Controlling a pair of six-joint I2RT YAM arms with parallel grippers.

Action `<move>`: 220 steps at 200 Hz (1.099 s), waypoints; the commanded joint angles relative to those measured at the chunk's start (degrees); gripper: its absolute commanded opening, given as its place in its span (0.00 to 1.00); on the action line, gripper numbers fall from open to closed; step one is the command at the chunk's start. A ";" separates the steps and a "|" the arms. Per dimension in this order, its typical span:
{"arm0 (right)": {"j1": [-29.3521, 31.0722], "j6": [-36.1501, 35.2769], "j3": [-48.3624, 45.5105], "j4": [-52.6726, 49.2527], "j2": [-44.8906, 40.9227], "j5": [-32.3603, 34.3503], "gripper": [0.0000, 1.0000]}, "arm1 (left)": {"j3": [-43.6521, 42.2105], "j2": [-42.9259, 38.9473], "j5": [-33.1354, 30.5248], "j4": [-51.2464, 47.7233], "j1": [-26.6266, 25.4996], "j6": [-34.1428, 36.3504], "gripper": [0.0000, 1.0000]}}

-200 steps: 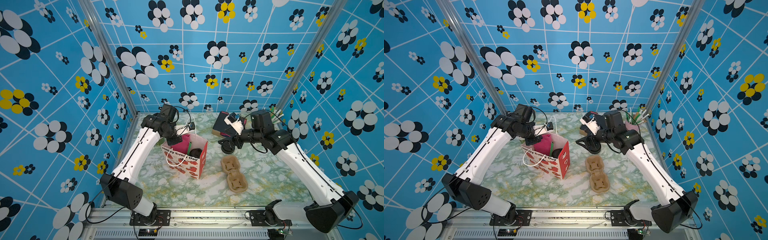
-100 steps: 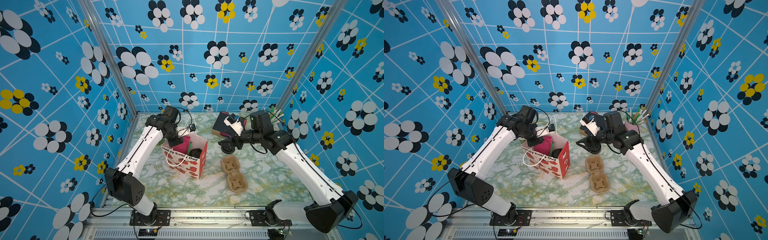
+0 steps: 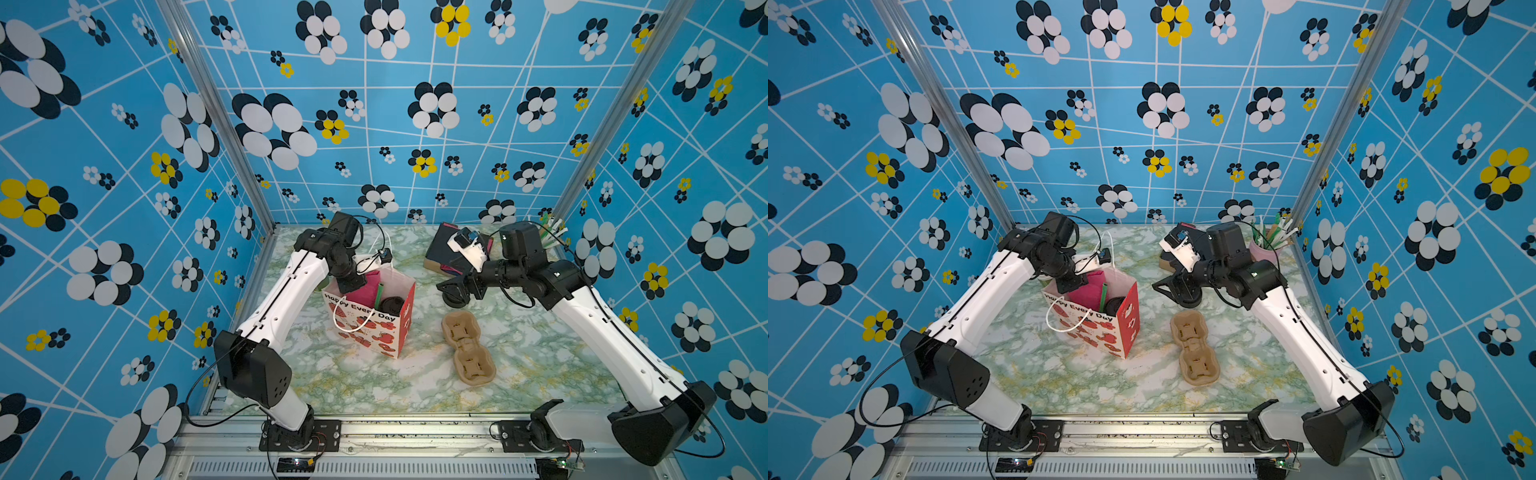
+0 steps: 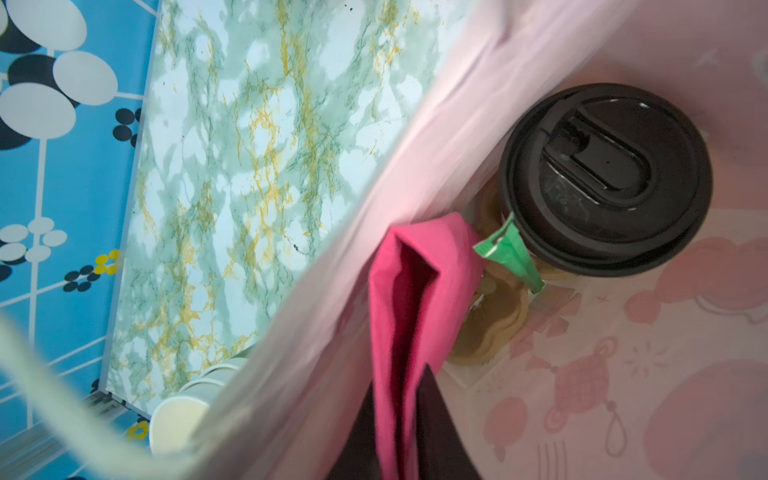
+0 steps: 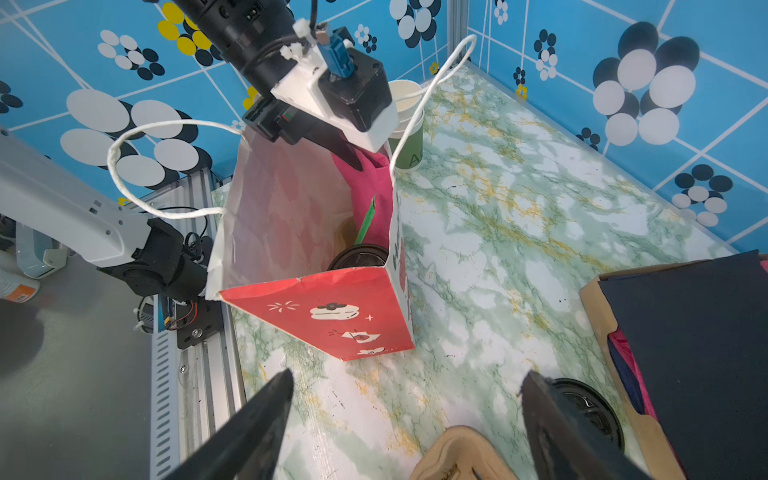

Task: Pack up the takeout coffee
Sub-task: 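Lower the pink napkin into the bag with the left gripper, then open the left gripper and raise it out of the bag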

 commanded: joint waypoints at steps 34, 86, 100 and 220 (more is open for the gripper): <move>0.29 -0.19 0.46 -1.81 0.49 0.31 0.88 | 4.37 -4.04 -3.00 -1.32 -1.76 -1.58 0.52; 0.35 1.23 0.06 0.53 -0.34 1.03 0.88 | 6.40 -12.89 -6.32 5.41 -3.39 -4.86 0.83; 0.34 2.30 -0.58 2.76 -1.20 2.09 0.89 | 6.09 -16.00 -6.25 9.56 -3.41 -8.18 0.89; -3.87 16.17 -15.46 20.41 -11.33 32.25 0.99 | -14.05 -30.49 -7.27 35.89 17.59 -42.47 0.99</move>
